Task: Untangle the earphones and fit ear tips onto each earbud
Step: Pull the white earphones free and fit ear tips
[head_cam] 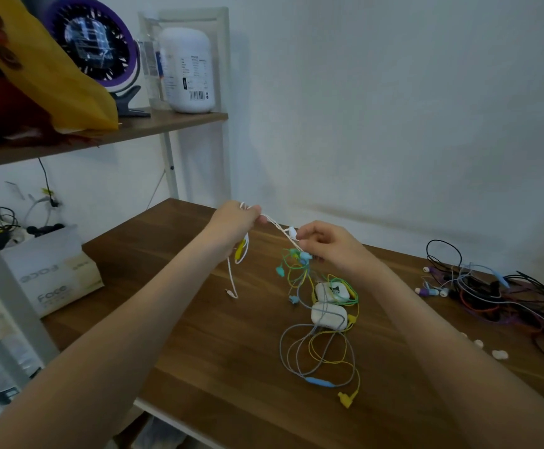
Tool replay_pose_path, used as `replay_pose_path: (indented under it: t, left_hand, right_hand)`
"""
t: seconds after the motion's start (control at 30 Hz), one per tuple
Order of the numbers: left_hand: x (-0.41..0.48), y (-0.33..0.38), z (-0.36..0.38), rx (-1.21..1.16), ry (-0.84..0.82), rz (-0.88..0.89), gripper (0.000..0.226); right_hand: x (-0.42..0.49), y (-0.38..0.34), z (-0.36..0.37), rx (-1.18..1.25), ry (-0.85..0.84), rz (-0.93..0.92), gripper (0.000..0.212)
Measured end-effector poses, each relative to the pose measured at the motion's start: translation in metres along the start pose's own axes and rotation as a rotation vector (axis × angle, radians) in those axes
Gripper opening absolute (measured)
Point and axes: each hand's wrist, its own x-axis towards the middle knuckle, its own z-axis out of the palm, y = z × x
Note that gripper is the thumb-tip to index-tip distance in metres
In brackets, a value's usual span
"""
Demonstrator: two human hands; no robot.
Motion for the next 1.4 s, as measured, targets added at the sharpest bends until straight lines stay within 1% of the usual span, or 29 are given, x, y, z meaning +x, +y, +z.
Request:
replay_pose_path:
  t: [0.07,0.13,0.17,0.23,0.33,0.4,0.47,0.57,0.63,0.7,0.8,0.87,0.9,0.93,1.03,1.07,1.1,1.13,1.2,1.23,1.33,1.4]
  left_hand:
    - [-0.001,0.0,0.0,-0.013,0.006,0.003,0.032]
    - [-0.002,0.001,0.0,-0.033,0.0,0.007,0.032]
    - [-0.003,0.001,0.0,-0.046,-0.004,0.009,0.032]
    - [-0.003,-0.001,-0.001,-0.066,-0.001,0.004,0.033]
    - [0.0,-0.008,-0.004,-0.037,0.015,-0.035,0.033]
    - [0.002,-0.013,-0.005,-0.009,-0.006,-0.05,0.031]
    - [0.003,-0.016,-0.006,-0.025,-0.044,-0.045,0.032]
    - [0.001,-0.012,-0.007,-0.085,-0.156,-0.016,0.046]
    - [-0.003,-0.006,-0.007,-0.069,-0.258,0.013,0.055]
    - [-0.007,-0.002,-0.005,-0.032,-0.35,0.054,0.058]
    - [-0.01,0.0,-0.001,-0.002,-0.4,0.097,0.043]
    - [-0.009,0.0,0.0,-0.065,-0.385,0.092,0.035]
    - [-0.008,0.001,0.001,-0.109,-0.375,0.09,0.034]
    - [-0.008,0.002,0.001,-0.145,-0.365,0.091,0.032]
    - [-0.009,0.008,0.003,-0.163,-0.312,0.103,0.032]
    - [-0.01,0.01,0.004,-0.153,-0.292,0.105,0.034]
    - [-0.011,0.012,0.004,-0.142,-0.277,0.106,0.035]
    - [-0.012,0.014,0.004,-0.134,-0.264,0.107,0.036]
    - [-0.014,0.018,0.002,-0.145,-0.241,0.104,0.037]
    - [-0.015,0.02,0.001,-0.157,-0.231,0.1,0.036]
    - [-0.019,0.028,-0.005,-0.208,-0.244,0.096,0.035]
    - [-0.023,0.034,-0.008,-0.261,-0.265,0.105,0.035]
  right_hand:
    - [0.001,0.0,0.002,-0.042,-0.084,0.019,0.011]
    - [0.001,-0.001,0.007,-0.068,-0.101,0.018,0.013]
    - [0.001,-0.002,0.01,-0.055,-0.068,0.006,0.014]
    - [0.003,-0.003,0.013,-0.032,0.049,-0.025,0.015]
    - [0.006,-0.002,0.013,-0.003,0.208,-0.056,0.018]
    - [0.01,-0.004,0.014,0.02,0.289,-0.088,0.02]
    - [0.013,-0.01,0.014,-0.005,0.321,-0.141,0.02]
    - [0.016,-0.019,0.013,-0.005,0.271,-0.196,0.018]
    - [0.017,-0.026,0.012,-0.004,0.234,-0.203,0.018]
    - [0.018,-0.032,0.013,0.029,0.205,-0.205,0.017]
    - [0.019,-0.036,0.012,0.125,0.198,-0.184,0.017]
    - [0.019,-0.034,0.011,0.254,0.17,-0.152,0.013]
    - [0.018,-0.031,0.012,0.314,0.127,-0.125,0.012]
    - [0.017,-0.028,0.012,0.352,0.059,-0.092,0.019]
    - [0.013,-0.016,0.017,0.424,-0.236,-0.022,0.061]
    - [0.011,-0.014,0.019,0.429,-0.317,-0.014,0.066]
    - [0.009,-0.012,0.02,0.429,-0.364,-0.019,0.061]
    - [0.008,-0.013,0.021,0.43,-0.372,-0.031,0.047]
    - [0.006,-0.018,0.021,0.453,-0.301,-0.045,0.017]
    - [0.007,-0.02,0.021,0.466,-0.249,-0.05,0.009]
    - [0.007,-0.03,0.018,0.451,-0.135,-0.102,0.007]
    - [0.007,-0.037,0.016,0.437,-0.089,-0.135,0.001]
